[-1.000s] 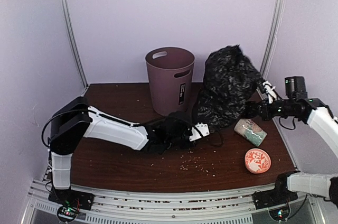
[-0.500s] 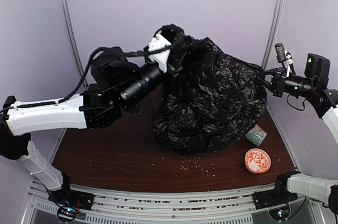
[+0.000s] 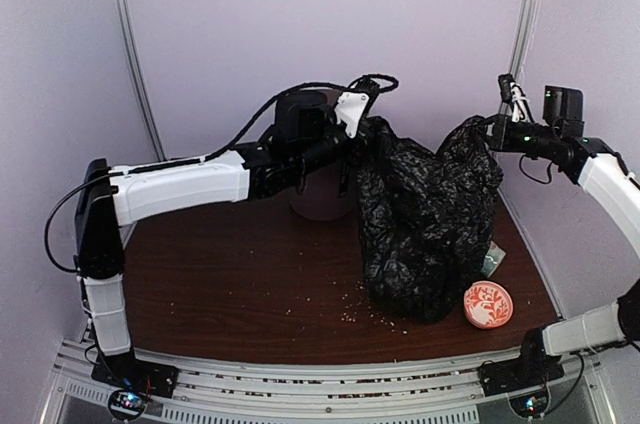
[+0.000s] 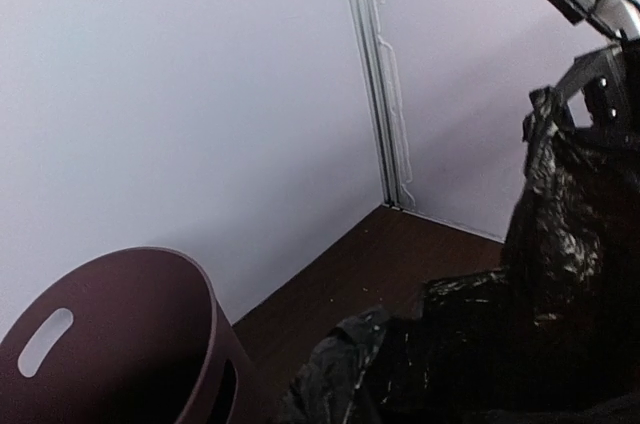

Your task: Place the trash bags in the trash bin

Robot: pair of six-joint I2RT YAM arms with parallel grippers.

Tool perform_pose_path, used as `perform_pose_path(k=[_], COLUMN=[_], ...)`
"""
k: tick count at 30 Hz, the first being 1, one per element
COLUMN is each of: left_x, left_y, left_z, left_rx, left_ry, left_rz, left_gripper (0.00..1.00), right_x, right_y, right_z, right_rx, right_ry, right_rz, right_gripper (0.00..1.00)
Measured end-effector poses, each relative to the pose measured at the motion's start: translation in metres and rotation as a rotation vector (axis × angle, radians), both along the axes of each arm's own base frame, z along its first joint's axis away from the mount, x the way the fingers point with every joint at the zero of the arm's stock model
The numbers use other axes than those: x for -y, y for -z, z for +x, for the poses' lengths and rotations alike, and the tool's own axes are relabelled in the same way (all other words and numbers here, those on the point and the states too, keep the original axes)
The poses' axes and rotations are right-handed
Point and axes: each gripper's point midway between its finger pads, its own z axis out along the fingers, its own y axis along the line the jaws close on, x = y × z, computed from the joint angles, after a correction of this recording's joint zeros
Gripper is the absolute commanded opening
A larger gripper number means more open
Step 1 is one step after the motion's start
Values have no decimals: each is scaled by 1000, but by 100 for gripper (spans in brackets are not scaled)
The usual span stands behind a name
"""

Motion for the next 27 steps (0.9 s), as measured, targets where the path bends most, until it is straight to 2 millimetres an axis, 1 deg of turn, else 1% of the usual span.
perform_pose_path(k=[2, 4, 5, 6, 7, 8, 9, 11, 12, 13, 14, 15, 16, 17, 18, 19, 20, 21, 22, 23, 24, 25, 26, 27], left_x=[8, 14, 16, 19, 21, 22, 22, 22, 19, 15, 8, 1, -7, -17, -26, -35, -45, -50, -50, -47, -42, -34, -26, -15], left_y=[1, -4, -10, -18, -29, -42, -55, -94, -116, -135, -155, -172, -191, -209, -223, -236, -248, -254, -255, -251, -242, -228, -206, -171], left_z=[28, 48, 55, 60, 62, 61, 58, 45, 35, 24, 9, -6, -26, -50, -70, -92, -114, -129, -138, -138, -127, -111, -92, -70], left_rx=[-55, -73, -70, -62, -45, -26, -8, 49, 85, 117, 158, 195, 243, 303, 356, 414, 478, 520, 546, 557, 553, 540, 511, 468], left_ry=[-6, -10, -13, -12, -5, 7, 23, 64, 87, 109, 133, 154, 179, 207, 226, 238, 243, 242, 239, 222, 181, 139, 95, 51], left_rz=[-23, -44, -54, -65, -79, -90, -103, -155, -187, -211, -236, -253, -274, -292, -307, -327, -354, -370, -383, -383, -373, -352, -315, -260], left_gripper=[0, 0, 0, 0, 0, 0, 0, 0, 0, 0, 0, 0, 0, 0, 0, 0, 0, 0, 0, 0, 0, 0, 0, 0], right_x=[9, 15, 17, 19, 20, 21, 22, 24, 25, 26, 27, 27, 27, 26, 25, 23, 22, 22, 22, 24, 28, 31, 36, 41], right_y=[20, 32, 32, 26, 18, -1, -20, -76, -111, -148, -181, -208, -239, -264, -287, -301, -312, -318, -317, -304, -281, -255, -218, -164], right_z=[27, 54, 69, 82, 90, 99, 104, 101, 92, 76, 55, 30, -5, -39, -74, -98, -123, -147, -164, -169, -158, -137, -106, -67], right_rx=[-55, -103, -113, -108, -101, -68, -28, 88, 168, 265, 354, 433, 531, 617, 701, 759, 816, 877, 918, 929, 896, 842, 760, 627], right_ry=[54, 91, 106, 117, 126, 134, 141, 155, 161, 165, 167, 167, 162, 150, 136, 125, 113, 109, 111, 127, 152, 178, 211, 240], right_rz=[-31, -53, -62, -67, -69, -69, -66, -57, -49, -38, -29, -20, -9, -2, 1, -1, -3, -7, -12, -21, -33, -48, -73, -104], right_gripper=[0, 0, 0, 0, 0, 0, 0, 0, 0, 0, 0, 0, 0, 0, 0, 0, 0, 0, 0, 0, 0, 0, 0, 0])
